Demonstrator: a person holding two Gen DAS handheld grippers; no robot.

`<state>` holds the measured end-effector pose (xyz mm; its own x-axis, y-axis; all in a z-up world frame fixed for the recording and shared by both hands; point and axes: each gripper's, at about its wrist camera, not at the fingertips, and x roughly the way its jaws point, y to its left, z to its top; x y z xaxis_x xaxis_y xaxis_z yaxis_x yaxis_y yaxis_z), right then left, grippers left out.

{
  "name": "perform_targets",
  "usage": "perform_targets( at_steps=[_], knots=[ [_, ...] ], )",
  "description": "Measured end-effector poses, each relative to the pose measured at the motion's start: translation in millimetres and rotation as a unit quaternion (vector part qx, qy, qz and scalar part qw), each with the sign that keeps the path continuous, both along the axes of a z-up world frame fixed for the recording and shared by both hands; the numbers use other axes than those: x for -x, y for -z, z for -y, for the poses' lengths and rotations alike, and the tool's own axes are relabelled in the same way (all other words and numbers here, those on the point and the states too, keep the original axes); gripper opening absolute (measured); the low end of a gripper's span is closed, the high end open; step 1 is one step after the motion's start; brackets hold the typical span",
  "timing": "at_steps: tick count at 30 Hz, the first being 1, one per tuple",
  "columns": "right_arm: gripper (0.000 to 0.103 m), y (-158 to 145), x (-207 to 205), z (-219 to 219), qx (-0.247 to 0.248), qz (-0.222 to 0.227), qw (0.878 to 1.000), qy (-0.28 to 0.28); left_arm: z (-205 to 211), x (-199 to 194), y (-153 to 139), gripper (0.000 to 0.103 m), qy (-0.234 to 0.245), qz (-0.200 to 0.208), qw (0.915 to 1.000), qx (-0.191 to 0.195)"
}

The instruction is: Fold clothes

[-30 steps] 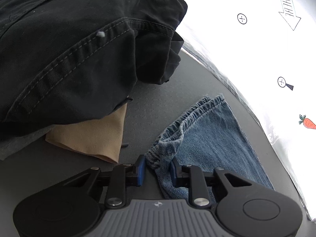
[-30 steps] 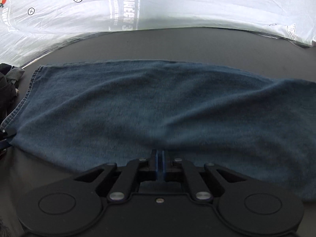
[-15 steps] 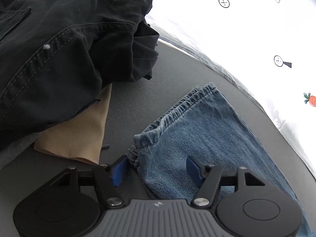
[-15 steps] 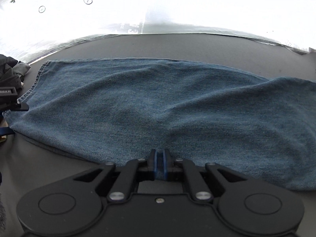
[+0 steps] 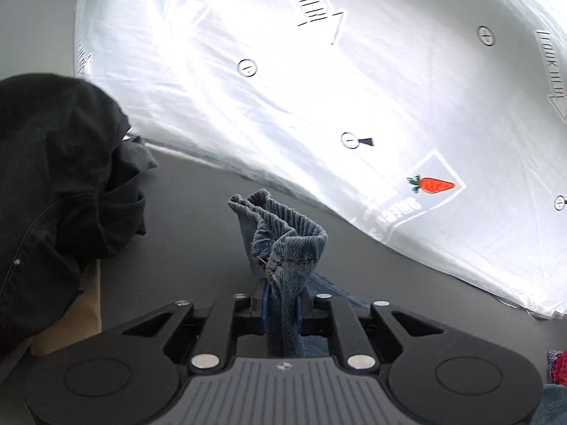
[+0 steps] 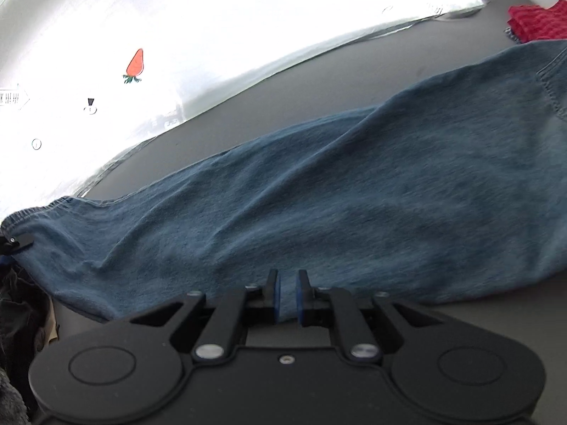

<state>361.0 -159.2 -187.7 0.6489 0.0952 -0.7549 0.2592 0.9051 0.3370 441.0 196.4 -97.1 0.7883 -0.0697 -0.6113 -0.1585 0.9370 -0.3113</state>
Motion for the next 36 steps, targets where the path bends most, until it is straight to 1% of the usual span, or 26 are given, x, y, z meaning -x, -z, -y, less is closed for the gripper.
perform_targets(
  at_steps=[1, 3, 5, 7, 10, 11, 12, 13, 14, 15, 16, 17, 18, 19, 20, 21, 22, 24, 26, 28, 29, 30, 32, 33, 35, 36],
  knots=[
    [0.01, -3.6, 6.2, 8.1, 0.004, 0.005, 1.0, 0.008, 13.8, 0.7, -8.8, 0.015, 0.018, 0.013, 0.9998, -0.001],
    [0.01, -11.6, 21.2, 29.3, 0.011, 0.012, 0.999, 0.028, 52.0, 1.5, -25.5, 0.015, 0.069, 0.042, 0.9967, -0.004],
    [0.01, -17.4, 37.0, 51.4, 0.014, 0.017, 0.999, 0.044, 99.4, 6.4, -38.2, 0.014, 0.127, 0.071, 0.9892, -0.015],
    [0.01, -21.5, 54.1, 73.8, 0.026, 0.015, 0.998, 0.06, 155.5, 12.7, -44.3, 0.014, 0.195, 0.092, 0.9762, -0.019],
    [0.01, -21.8, 76.8, 106.8, 0.041, 0.001, 0.996, 0.082, 241.1, 25.9, -27.0, 0.016, 0.287, 0.091, 0.9535, -0.014],
    [0.011, -21.3, 83.5, 117.4, 0.045, -0.005, 0.995, 0.09, 269.4, 34.2, -16.1, 0.017, 0.318, 0.083, 0.9443, -0.016],
    [0.011, -19.2, 89.0, 127.4, 0.046, -0.012, 0.994, 0.098, 297.8, 40.8, -0.2, 0.023, 0.348, 0.068, 0.9348, -0.021],
    [0.012, -15.7, 96.1, 139.9, 0.049, -0.021, 0.993, 0.109, 324.0, 46.5, 18.4, 0.033, 0.375, 0.039, 0.9259, -0.028],
    [0.016, -13.7, 102.2, 149.7, 0.051, -0.029, 0.991, 0.118, 345.5, 50.5, 36.5, 0.037, 0.402, 0.001, 0.9152, -0.032],
    [0.022, -11.7, 108.2, 159.5, 0.053, -0.037, 0.99, 0.128, 361.0, 53.9, 52.2, 0.04, 0.424, -0.04, 0.9042, -0.033],
    [0.024, -9.8, 114.1, 168.9, 0.055, -0.045, 0.988, 0.136, 368.6, 57.8, 63.7, 0.04, 0.434, -0.071, 0.8979, -0.027],
    [0.027, -9.0, 119.1, 175.8, 0.058, -0.049, 0.987, 0.142, 368.8, 62.5, 69.9, 0.041, 0.433, -0.085, 0.8971, -0.017],
    [0.03, -8.5, 123.8, 182.4, 0.061, -0.052, 0.986, 0.146, 363.6, 68.9, 71.9, 0.05, 0.429, -0.086, 0.899, -0.007],
    [0.032, -9.6, 127.2, 187.0, 0.066, -0.05, 0.986, 0.146, 355.7, 73.5, 71.5, 0.068, 0.424, -0.082, 0.902, -0.004],
    [0.034, -11.4, 127.5, 190.2, 0.069, -0.047, 0.986, 0.143, 347.6, 77.0, 69.3, 0.075, 0.416, -0.075, 0.9062, -0.009],
    [0.034, -13.8, 123.6, 191.1, 0.07, -0.039, 0.988, 0.135, 337.6, 77.8, 66.9, 0.079, 0.403, -0.068, 0.9126, -0.018],
    [0.034, -16.2, 119.8, 192.0, 0.072, -0.032, 0.989, 0.128, 326.5, 77.0, 64.8, 0.079, 0.387, -0.061, 0.9197, -0.029],
    [0.038, -21.6, 108.2, 192.1, 0.073, -0.012, 0.992, 0.106, 301.3, 67.5, 58.8, 0.079, 0.338, -0.061, 0.9378, -0.047],
    [0.048, -25.7, 93.7, 190.8, 0.068, 0.01, 0.995, 0.079, 272.5, 57.3, 60.3, 0.079, 0.281, -0.064, 0.9553, -0.066],
    [0.05, -23.5, 70.4, 185.5, 0.058, 0.022, 0.997, 0.043, 243.6, 45.4, 63.3, 0.078, 0.224, -0.075, 0.9684, -0.08],
    [0.05, -20.4, 57.2, 182.4, 0.054, 0.023, 0.998, 0.024, 231.2, 40.3, 67.8, 0.078, 0.201, -0.084, 0.9728, -0.078],
    [0.05, -13.6, 44.6, 180.3, 0.049, 0.016, 0.999, 0.01, 220.1, 36.0, 74.0, 0.078, 0.182, -0.096, 0.9761, -0.071],
    [0.05, 4.2, 20.4, 174.9, 0.034, -0.009, 0.999, -0.01, 197.4, 28.4, 84.7, 0.077, 0.146, -0.117, 0.9808, -0.054],
    [0.051, 12.6, 9.3, 172.0, 0.029, -0.022, 0.999, -0.018, 189.7, 25.0, 89.4, 0.077, 0.138, -0.126, 0.9816, -0.041],
    [0.05, 24.0, -1.6, 164.5, 0.042, -0.05, 0.998, -0.015, 178.7, 17.6, 100.4, 0.077, 0.127, -0.141, 0.9818, -0.012],
    [0.049, 28.7, -6.3, 161.1, 0.047, -0.062, 0.997, -0.013, 175.0, 15.0, 104.8, 0.076, 0.125, -0.143, 0.9818, 0.009]
  ],
)
